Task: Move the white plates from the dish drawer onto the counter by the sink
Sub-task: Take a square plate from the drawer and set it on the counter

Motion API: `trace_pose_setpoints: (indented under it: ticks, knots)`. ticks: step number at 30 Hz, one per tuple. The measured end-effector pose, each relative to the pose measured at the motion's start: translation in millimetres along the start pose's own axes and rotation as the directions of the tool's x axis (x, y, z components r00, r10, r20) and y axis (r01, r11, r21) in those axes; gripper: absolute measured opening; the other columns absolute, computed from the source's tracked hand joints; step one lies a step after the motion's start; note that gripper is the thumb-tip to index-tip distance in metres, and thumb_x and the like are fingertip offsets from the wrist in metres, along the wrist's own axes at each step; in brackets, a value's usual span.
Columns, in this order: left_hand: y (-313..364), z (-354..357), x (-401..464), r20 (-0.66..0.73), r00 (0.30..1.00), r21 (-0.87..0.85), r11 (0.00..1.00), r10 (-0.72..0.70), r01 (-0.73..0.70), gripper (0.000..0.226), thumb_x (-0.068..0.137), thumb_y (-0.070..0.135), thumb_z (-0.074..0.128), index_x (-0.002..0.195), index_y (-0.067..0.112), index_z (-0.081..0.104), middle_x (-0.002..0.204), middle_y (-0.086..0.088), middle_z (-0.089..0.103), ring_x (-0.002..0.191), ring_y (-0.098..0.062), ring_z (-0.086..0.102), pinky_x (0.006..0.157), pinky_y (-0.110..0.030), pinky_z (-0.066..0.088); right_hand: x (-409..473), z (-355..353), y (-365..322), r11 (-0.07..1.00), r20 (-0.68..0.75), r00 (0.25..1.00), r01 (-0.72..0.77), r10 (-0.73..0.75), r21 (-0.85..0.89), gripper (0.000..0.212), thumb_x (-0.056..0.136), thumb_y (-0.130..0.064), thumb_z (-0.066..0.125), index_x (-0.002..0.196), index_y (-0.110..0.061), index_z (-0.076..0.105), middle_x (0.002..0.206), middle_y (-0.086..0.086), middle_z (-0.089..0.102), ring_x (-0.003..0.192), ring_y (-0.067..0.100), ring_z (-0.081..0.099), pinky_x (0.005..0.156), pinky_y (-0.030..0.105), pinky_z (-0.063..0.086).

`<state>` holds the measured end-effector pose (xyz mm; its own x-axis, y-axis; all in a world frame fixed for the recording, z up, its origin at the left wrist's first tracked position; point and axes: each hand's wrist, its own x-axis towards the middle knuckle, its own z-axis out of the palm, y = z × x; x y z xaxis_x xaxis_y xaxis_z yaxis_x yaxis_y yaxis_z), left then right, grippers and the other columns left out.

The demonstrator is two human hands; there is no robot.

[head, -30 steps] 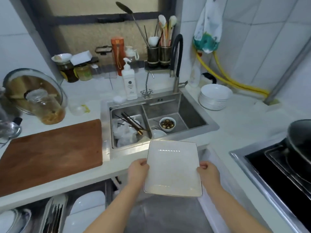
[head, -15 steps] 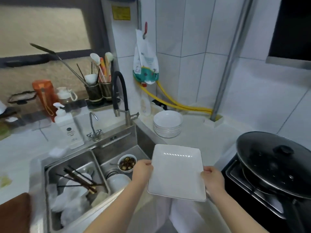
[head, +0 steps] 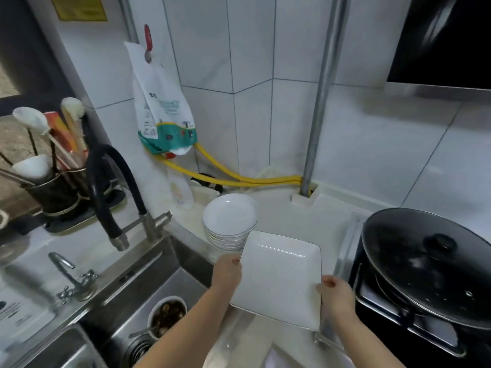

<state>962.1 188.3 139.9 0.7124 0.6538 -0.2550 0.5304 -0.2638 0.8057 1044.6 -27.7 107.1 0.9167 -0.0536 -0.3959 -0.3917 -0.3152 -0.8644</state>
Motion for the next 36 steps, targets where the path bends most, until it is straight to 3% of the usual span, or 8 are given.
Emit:
trace_pose_setpoints:
  ticks: [3, 7, 11, 15, 20, 24, 30, 36]
  knots:
    - [2.4, 7.9, 25.8, 0.01, 1.0, 0.024, 1.0, 0.008, -0.008, 0.034, 0.08, -0.002, 0.044, 0.078, 0.022, 0.069, 0.08, -0.01, 0.066, 0.075, -0.021, 0.05, 0.069, -0.026, 0.041, 14.8, 5.3, -2.3, 1.0, 0.007, 1.0, -0.02, 0.02, 0.008, 0.013, 0.076, 0.001, 0.059, 0.082, -0.011, 0.062, 0.079, 0.002, 0.064, 0.079, 0.026, 0.059, 0.079, 0.037, 0.047]
    - [13.0, 18.5, 53.8, 0.03, 1.0, -0.001, 1.0, 0.006, -0.006, 0.03, 0.08, -0.002, 0.046, 0.088, 0.011, 0.072, 0.079, -0.005, 0.062, 0.076, -0.022, 0.051, 0.071, -0.027, 0.039, 45.0, 10.3, 0.7, 0.999, 0.029, 0.999, -0.046, 0.046, -0.028, 0.018, 0.075, -0.002, 0.059, 0.087, -0.011, 0.068, 0.081, 0.005, 0.068, 0.073, 0.024, 0.059, 0.07, 0.033, 0.045]
    - [21.8, 31.5, 79.1, 0.036, 0.999, -0.047, 0.998, -0.034, 0.036, 0.027, 0.079, -0.001, 0.049, 0.075, 0.021, 0.064, 0.08, -0.002, 0.062, 0.078, -0.022, 0.052, 0.072, -0.027, 0.038, 65.9, 14.7, -3.6, 0.998, 0.057, 0.996, -0.061, 0.063, -0.034, 0.018, 0.074, -0.002, 0.058, 0.084, -0.015, 0.066, 0.087, 0.005, 0.07, 0.082, 0.029, 0.065, 0.082, 0.041, 0.054]
    - [22.5, 48.2, 95.9, 0.082, 0.996, -0.145, 0.988, -0.041, 0.053, 0.039, 0.078, -0.009, 0.044, 0.087, 0.018, 0.07, 0.077, -0.004, 0.057, 0.073, -0.02, 0.046, 0.071, -0.026, 0.035, 83.0, 20.2, -5.1, 0.993, 0.032, 0.994, -0.1, 0.102, -0.055, 0.025, 0.074, 0.002, 0.055, 0.073, -0.021, 0.063, 0.082, 0.004, 0.07, 0.086, 0.033, 0.066, 0.087, 0.049, 0.054]
    - [15.0, 63.5, 113.0, 0.156, 0.986, -0.122, 0.99, -0.056, 0.076, 0.038, 0.074, -0.014, 0.038, 0.076, 0.012, 0.065, 0.067, -0.005, 0.054, 0.063, -0.018, 0.044, 0.062, -0.026, 0.033, 94.8, 27.1, -5.4, 0.991, -0.003, 0.993, -0.117, 0.117, -0.059, 0.03, 0.076, 0.005, 0.053, 0.074, -0.023, 0.065, 0.082, 0.005, 0.07, 0.087, 0.033, 0.067, 0.086, 0.048, 0.055]
    - [18.3, 74.0, 120.7, 0.179, 0.981, -0.091, 0.992, -0.075, 0.093, 0.033, 0.074, -0.014, 0.037, 0.059, 0.014, 0.046, 0.056, 0.004, 0.039, 0.055, -0.014, 0.033, 0.052, -0.027, 0.025, 104.9, 27.9, -1.4, 0.987, -0.044, 0.991, -0.128, 0.124, -0.101, 0.028, 0.077, 0.005, 0.053, 0.086, -0.015, 0.07, 0.09, 0.009, 0.073, 0.088, 0.032, 0.067, 0.085, 0.045, 0.055]
    - [10.2, 91.2, 129.5, 0.216, 0.97, -0.115, 0.983, -0.117, 0.144, 0.036, 0.074, -0.008, 0.037, 0.093, 0.01, 0.062, 0.077, -0.008, 0.048, 0.07, -0.018, 0.04, 0.055, -0.024, 0.032, 108.3, 27.3, -1.1, 0.984, -0.078, 0.989, -0.134, 0.126, -0.114, 0.031, 0.079, 0.006, 0.051, 0.1, -0.007, 0.07, 0.097, 0.011, 0.072, 0.093, 0.033, 0.066, 0.085, 0.04, 0.052]
    - [7.0, 97.7, 133.2, 0.229, 0.962, -0.055, 0.985, -0.15, 0.166, 0.033, 0.081, -0.008, 0.037, 0.101, 0.008, 0.058, 0.084, -0.008, 0.046, 0.068, -0.019, 0.038, 0.055, -0.023, 0.033, 109.7, 27.1, 2.0, 0.982, -0.083, 0.985, -0.157, 0.149, -0.107, 0.033, 0.079, 0.003, 0.052, 0.106, -0.008, 0.068, 0.101, 0.01, 0.072, 0.096, 0.032, 0.066, 0.091, 0.042, 0.052]
